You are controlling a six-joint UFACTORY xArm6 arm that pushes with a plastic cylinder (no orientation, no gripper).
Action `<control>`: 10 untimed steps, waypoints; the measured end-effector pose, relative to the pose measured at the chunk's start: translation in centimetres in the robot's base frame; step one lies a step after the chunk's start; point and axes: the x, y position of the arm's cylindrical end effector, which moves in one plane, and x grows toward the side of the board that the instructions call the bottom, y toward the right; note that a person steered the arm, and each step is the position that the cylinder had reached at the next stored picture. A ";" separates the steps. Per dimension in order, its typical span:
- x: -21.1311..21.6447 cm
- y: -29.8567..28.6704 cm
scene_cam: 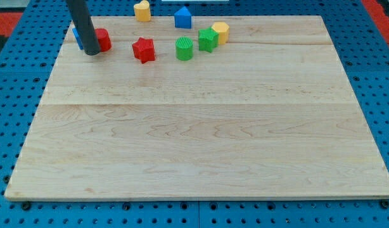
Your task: Slide the red circle closer to the blue triangle
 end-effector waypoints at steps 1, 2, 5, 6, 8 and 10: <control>-2.6 1.0; -3.2 5.9; -4.7 0.6; -6.3 0.4; -6.6 14.9; -8.8 5.1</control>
